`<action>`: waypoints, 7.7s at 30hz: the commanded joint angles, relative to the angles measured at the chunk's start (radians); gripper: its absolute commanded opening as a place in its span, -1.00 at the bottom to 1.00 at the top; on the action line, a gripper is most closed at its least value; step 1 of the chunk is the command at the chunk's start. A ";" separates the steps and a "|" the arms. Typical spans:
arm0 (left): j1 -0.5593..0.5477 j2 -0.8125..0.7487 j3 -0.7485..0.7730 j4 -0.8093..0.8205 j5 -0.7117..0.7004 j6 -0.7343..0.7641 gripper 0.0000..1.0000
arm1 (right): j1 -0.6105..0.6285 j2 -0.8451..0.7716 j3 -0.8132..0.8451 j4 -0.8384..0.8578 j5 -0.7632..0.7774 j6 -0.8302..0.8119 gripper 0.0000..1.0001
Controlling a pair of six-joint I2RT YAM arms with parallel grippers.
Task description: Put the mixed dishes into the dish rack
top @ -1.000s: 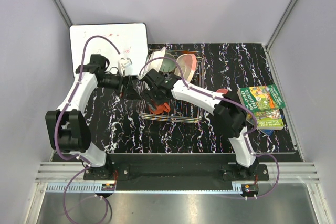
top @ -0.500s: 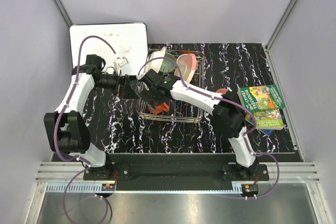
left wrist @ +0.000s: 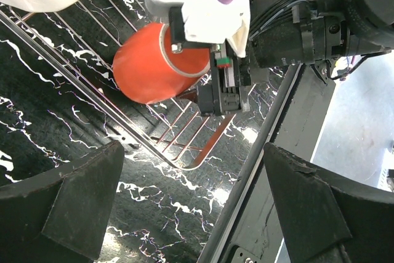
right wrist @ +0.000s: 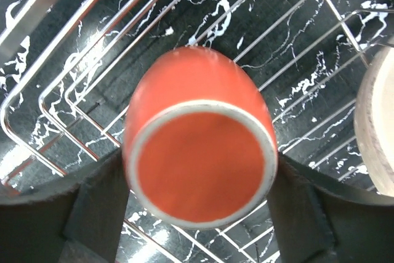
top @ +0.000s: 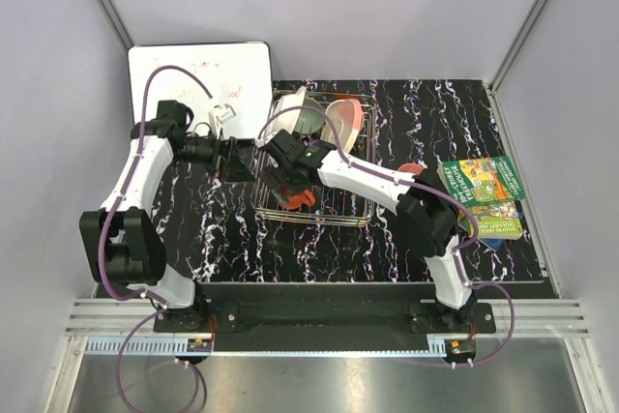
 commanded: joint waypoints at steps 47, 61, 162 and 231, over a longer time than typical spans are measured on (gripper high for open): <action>0.000 -0.064 0.047 0.006 -0.004 0.008 0.98 | -0.507 -0.572 -0.573 0.013 0.384 0.580 0.64; 0.002 -0.056 0.024 0.004 0.002 0.022 0.98 | -0.507 -0.492 -0.467 0.033 0.307 0.537 0.54; -0.310 0.105 0.459 0.422 0.240 -0.802 -1.00 | -0.440 -0.389 -0.896 2.158 -0.733 1.648 -0.04; -0.963 0.568 0.567 0.008 -0.993 -0.035 -1.00 | -0.586 -1.713 -1.103 0.375 -0.084 0.768 0.57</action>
